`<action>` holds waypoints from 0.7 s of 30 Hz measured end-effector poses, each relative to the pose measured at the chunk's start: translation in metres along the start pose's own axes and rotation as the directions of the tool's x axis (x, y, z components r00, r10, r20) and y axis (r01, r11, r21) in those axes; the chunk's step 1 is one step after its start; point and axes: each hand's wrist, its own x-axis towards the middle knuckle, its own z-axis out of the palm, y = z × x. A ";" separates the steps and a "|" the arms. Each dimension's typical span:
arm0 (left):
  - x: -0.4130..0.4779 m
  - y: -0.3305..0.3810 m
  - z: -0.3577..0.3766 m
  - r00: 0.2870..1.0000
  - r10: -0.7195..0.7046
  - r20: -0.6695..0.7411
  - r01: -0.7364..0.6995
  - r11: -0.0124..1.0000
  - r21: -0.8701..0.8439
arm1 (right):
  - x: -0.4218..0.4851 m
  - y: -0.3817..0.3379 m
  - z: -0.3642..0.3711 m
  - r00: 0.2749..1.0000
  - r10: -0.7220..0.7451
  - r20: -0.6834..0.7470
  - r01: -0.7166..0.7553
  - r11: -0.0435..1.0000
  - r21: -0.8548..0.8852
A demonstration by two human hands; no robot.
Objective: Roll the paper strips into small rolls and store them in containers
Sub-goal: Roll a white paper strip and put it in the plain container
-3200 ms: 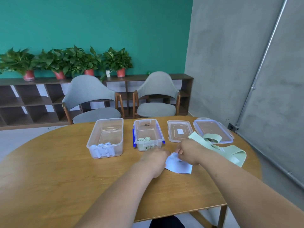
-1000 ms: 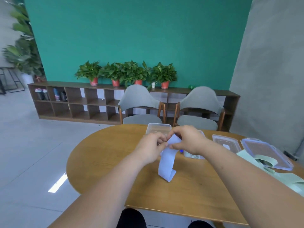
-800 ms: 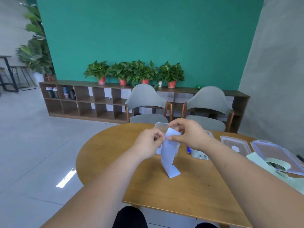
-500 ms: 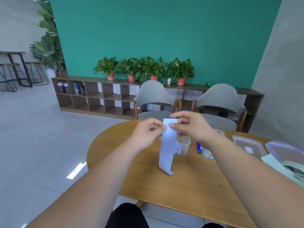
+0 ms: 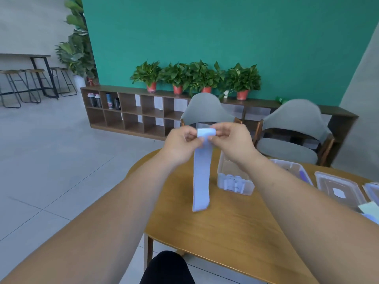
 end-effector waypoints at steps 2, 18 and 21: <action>0.011 0.007 -0.006 0.996 0.071 -0.044 -0.072 0.997 -0.006 | 0.011 -0.012 0.004 0.992 -0.095 -0.084 0.097 0.995 0.024; -0.125 -0.172 0.048 0.980 -0.010 0.200 -0.067 0.926 0.372 | -0.129 0.156 0.086 0.962 -0.014 0.272 0.118 0.922 -0.369; -0.124 -0.172 0.050 0.984 0.018 0.176 -0.085 0.918 0.386 | -0.136 0.164 0.089 0.967 -0.076 0.244 0.159 0.927 -0.340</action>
